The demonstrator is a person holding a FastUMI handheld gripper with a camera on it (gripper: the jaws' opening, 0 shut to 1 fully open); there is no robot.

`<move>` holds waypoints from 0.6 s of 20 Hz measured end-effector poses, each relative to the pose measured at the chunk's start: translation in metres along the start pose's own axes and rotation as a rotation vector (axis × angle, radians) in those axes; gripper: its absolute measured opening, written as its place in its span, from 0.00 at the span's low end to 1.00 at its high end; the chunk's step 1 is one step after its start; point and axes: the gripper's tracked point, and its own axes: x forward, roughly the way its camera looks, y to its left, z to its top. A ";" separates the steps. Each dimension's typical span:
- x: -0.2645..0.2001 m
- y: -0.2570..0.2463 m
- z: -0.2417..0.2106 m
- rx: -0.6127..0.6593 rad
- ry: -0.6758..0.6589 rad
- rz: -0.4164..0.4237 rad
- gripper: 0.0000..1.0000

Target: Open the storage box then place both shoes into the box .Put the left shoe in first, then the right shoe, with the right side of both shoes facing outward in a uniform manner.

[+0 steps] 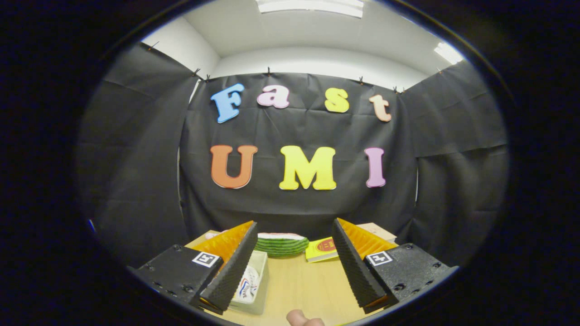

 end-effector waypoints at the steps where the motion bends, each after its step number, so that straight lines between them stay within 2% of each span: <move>1: -0.004 0.000 0.004 0.012 -0.019 0.007 1.00; 5: -0.016 -0.013 0.008 0.066 -0.060 0.012 1.00; 12: -0.026 -0.017 0.016 0.031 -0.101 0.016 1.00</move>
